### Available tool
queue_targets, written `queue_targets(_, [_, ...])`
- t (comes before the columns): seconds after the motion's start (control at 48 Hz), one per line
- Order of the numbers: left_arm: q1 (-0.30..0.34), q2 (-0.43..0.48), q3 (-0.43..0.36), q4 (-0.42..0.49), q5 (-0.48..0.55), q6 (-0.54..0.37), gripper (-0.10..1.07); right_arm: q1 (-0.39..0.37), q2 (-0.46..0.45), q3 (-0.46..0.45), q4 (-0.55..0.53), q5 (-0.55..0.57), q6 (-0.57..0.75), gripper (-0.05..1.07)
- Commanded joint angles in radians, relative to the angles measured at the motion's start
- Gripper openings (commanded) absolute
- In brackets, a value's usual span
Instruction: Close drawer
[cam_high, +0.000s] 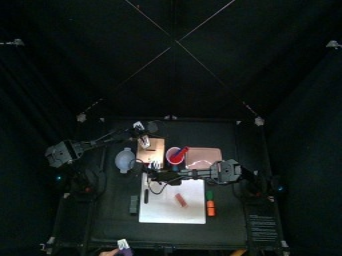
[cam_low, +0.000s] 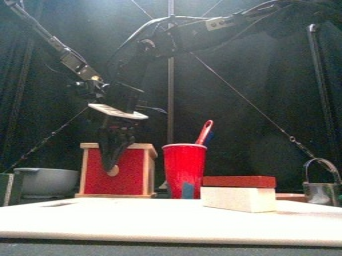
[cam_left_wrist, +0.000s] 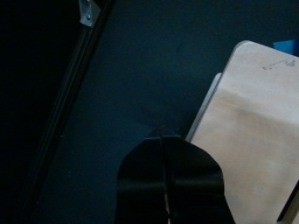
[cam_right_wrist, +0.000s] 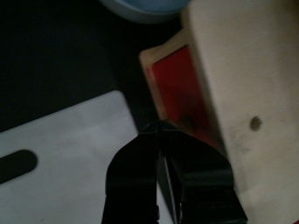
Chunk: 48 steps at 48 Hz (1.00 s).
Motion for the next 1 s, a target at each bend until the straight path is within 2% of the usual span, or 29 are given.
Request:
queue_targets(0.0, [-0.011,-0.015,-0.006,-0.003,0.005,0.0,0.02,-0.043,-0.054,-0.009,-0.008,0.005,0.002,0.19])
queue_targets(0.312, [-0.011,-0.015,-0.017,-0.003,0.003,0.0,0.02,-0.035,-0.078,-0.011,0.02,0.003,0.002,0.19])
queue_targets(0.521, [0.011,-0.029,-0.04,-0.002,-0.005,-0.002,0.02,0.061,-0.153,0.012,0.094,-0.015,0.002,0.19])
queue_targets(0.75, [0.011,-0.097,-0.051,-0.006,-0.012,-0.005,0.02,0.155,-0.295,0.175,0.112,-0.028,0.031,0.19])
queue_targets(0.979, [-0.029,-0.193,0.005,-0.023,-0.083,-0.028,0.02,0.195,-0.52,0.465,0.064,-0.179,0.195,0.19])
